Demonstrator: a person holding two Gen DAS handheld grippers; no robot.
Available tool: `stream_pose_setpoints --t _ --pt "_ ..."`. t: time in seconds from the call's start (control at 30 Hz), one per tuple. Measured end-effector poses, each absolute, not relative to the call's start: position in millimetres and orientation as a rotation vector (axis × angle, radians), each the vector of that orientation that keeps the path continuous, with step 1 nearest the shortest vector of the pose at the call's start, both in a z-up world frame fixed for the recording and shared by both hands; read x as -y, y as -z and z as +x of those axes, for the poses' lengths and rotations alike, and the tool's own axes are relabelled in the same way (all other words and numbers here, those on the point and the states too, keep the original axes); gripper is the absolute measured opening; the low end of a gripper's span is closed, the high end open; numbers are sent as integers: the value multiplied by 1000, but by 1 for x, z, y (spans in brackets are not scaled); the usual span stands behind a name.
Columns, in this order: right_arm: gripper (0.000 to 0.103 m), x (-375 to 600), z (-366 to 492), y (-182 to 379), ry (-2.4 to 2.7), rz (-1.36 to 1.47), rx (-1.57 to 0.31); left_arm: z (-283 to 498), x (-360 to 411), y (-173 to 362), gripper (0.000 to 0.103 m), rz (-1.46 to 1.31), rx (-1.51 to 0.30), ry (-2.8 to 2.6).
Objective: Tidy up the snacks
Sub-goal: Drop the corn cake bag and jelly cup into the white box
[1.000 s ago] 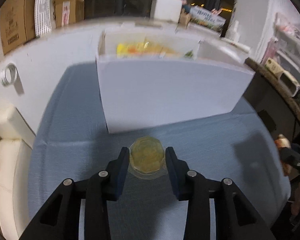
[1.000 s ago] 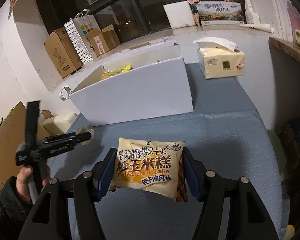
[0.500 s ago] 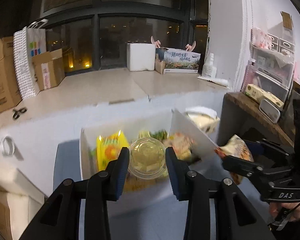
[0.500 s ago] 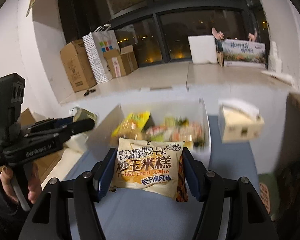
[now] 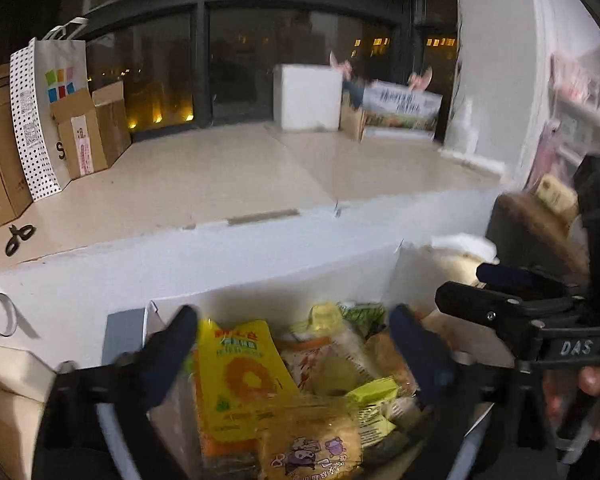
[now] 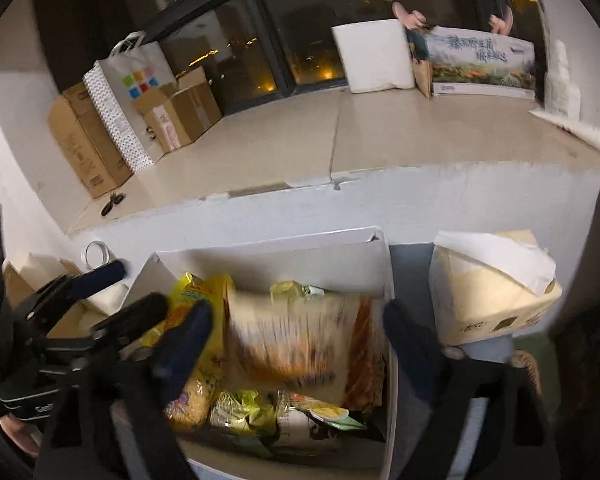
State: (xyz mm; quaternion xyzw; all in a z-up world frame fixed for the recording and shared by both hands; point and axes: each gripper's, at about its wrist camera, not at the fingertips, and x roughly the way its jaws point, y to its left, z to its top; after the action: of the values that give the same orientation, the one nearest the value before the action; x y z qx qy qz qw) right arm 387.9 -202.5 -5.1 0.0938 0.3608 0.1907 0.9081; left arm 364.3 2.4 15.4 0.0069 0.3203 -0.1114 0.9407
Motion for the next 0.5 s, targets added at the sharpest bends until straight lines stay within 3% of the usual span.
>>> stream_pose_setpoints --t 0.37,0.5 --pt "103 205 351 -18 -374 163 -651 303 -15 -45 103 33 -511 182" --pt "103 193 298 -51 -366 42 -511 256 -16 -62 103 68 -463 160"
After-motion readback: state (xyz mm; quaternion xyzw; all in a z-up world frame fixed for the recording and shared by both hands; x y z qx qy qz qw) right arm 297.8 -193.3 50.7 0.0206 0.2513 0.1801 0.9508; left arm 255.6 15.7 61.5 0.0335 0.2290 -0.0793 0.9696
